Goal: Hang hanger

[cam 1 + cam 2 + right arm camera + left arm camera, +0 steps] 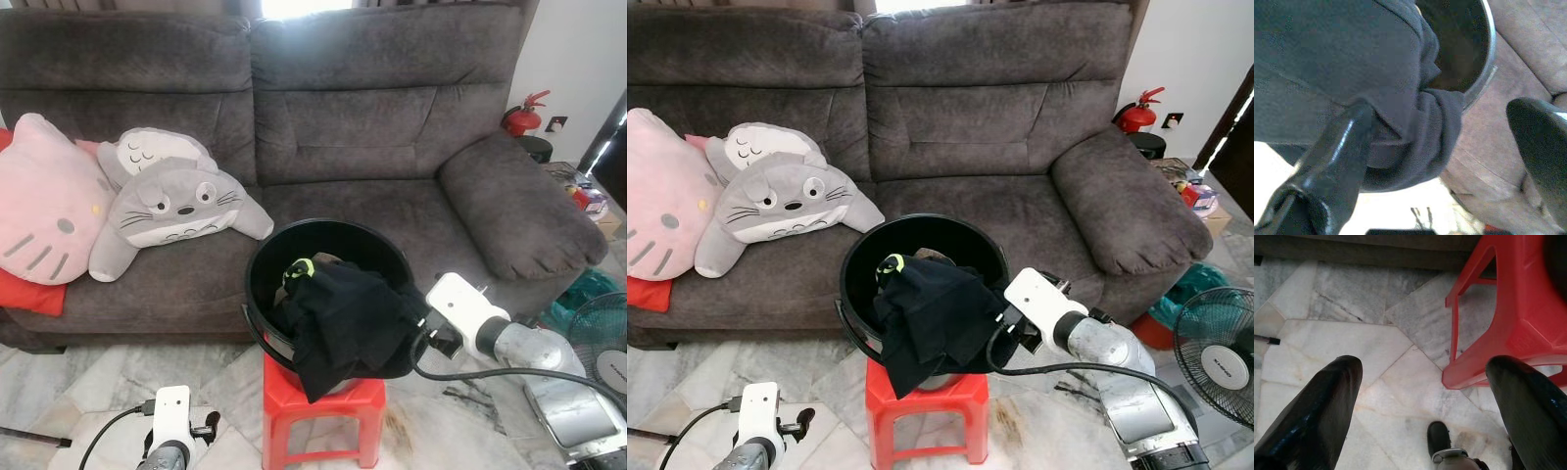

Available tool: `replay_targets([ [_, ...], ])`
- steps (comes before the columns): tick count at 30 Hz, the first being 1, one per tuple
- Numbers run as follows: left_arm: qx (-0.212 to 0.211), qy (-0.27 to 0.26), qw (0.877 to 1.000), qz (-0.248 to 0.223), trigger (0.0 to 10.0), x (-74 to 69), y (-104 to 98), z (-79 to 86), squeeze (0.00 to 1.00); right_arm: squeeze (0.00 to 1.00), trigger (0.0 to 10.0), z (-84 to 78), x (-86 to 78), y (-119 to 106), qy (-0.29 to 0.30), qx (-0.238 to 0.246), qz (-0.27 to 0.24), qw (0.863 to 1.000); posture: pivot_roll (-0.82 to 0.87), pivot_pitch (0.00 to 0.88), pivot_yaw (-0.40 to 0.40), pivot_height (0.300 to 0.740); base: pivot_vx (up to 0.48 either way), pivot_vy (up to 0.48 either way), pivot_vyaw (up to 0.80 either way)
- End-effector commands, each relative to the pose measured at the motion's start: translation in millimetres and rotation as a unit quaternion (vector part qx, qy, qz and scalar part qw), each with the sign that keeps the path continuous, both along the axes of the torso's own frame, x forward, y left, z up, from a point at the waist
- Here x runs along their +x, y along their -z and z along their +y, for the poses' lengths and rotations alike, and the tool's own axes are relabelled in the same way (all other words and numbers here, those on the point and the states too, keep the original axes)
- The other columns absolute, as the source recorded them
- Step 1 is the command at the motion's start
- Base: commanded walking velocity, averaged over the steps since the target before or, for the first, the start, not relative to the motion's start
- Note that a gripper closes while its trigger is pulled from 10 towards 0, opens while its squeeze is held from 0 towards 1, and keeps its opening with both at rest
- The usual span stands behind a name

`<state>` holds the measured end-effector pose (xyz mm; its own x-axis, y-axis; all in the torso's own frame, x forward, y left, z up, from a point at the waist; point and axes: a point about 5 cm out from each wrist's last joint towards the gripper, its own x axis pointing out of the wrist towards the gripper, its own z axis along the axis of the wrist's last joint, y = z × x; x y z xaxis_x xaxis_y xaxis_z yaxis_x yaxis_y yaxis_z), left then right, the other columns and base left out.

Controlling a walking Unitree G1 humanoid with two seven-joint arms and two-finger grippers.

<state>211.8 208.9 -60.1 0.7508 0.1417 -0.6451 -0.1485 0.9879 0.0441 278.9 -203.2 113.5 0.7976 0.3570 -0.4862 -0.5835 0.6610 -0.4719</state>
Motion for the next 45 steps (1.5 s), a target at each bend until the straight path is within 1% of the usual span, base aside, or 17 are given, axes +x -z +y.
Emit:
replay_targets([
  [1,-0.002,-0.006,1.000,0.004,10.0,0.9,0,-0.6,0.00,0.00,10.0,3.1,-2.4,-3,-0.010,0.001,0.001,1.000,-0.17,0.000,0.008,0.716,0.000,0.000,0.00],
  [8,-0.002,-0.004,1.000,0.004,10.0,1.2,0,-1.1,0.00,0.00,10.0,1.1,-2.0,-6,-0.002,0.002,-0.005,1.000,-0.18,0.000,0.008,0.716,0.000,0.000,0.00],
  [10,-0.002,-0.004,1.000,0.005,10.0,1.2,0,-1.6,0.00,0.00,10.0,-1.2,-3.8,-5,-0.003,-0.007,0.004,1.000,-0.18,0.000,0.009,0.716,0.000,0.000,0.00],
  [15,-0.002,-0.003,1.000,0.005,10.0,1.1,0,-2.1,0.00,0.00,10.0,-4.9,-4.1,-4,0.002,-0.019,0.008,1.000,-0.18,0.000,0.009,0.716,0.000,0.000,0.00],
  [22,-0.002,-0.004,1.000,0.005,10.0,1.2,0,-2.2,0.00,0.00,10.0,-5.3,-4.3,-4,0.005,-0.020,0.014,1.000,-0.18,0.000,0.009,0.716,0.000,0.000,0.00],
  [28,-0.002,-0.003,1.000,0.005,10.0,1.0,1,-2.6,0.00,0.00,10.0,-10.2,-5.2,-1,0.020,-0.032,0.022,0.999,-0.18,0.000,0.009,0.716,0.000,0.000,0.00],
  [45,-0.001,-0.002,1.000,0.004,10.0,1.6,0,-2.4,0.00,0.00,10.0,-8.5,4.0,-2,0.035,-0.030,0.006,0.999,-0.18,0.000,0.009,0.716,0.000,0.000,0.00],
])
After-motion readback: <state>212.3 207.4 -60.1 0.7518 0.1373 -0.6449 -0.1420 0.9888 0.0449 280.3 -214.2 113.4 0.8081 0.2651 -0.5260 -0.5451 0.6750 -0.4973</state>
